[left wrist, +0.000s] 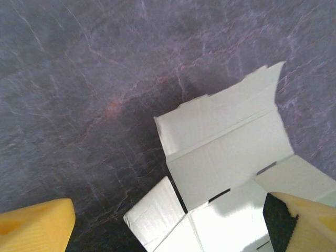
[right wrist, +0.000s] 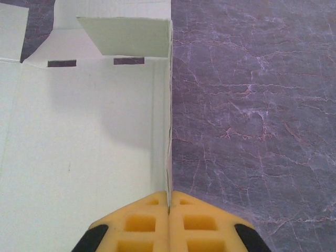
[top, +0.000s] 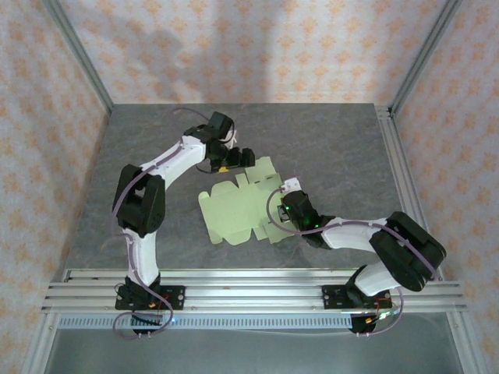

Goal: Fold the paper box

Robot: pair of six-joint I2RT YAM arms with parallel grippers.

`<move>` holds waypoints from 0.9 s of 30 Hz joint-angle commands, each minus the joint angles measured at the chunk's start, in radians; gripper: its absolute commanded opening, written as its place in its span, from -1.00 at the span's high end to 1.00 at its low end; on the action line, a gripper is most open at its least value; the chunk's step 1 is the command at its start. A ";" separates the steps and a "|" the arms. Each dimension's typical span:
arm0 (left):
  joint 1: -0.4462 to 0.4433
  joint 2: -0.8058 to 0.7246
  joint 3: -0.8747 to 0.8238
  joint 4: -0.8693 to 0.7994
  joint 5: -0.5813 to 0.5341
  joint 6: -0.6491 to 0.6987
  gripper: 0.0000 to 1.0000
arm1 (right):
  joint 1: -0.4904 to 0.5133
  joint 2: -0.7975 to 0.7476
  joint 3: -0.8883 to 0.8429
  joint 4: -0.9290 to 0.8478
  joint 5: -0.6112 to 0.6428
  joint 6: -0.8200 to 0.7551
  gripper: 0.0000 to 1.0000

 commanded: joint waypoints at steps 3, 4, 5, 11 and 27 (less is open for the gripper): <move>0.000 0.041 -0.009 0.030 0.077 0.001 -0.88 | 0.004 -0.016 0.001 -0.021 0.002 0.012 0.96; 0.000 0.040 -0.010 0.034 0.089 -0.001 -0.88 | 0.004 -0.014 0.001 -0.021 0.002 0.014 0.96; 0.000 0.040 -0.013 0.036 0.102 -0.002 -0.87 | 0.004 -0.013 0.002 -0.022 0.003 0.014 0.96; 0.000 0.046 -0.016 0.047 0.222 -0.009 -0.82 | 0.004 0.004 0.008 -0.021 0.005 0.020 0.96; -0.006 0.004 -0.043 0.055 0.330 -0.028 -0.74 | 0.004 0.035 0.022 -0.007 0.004 0.034 0.96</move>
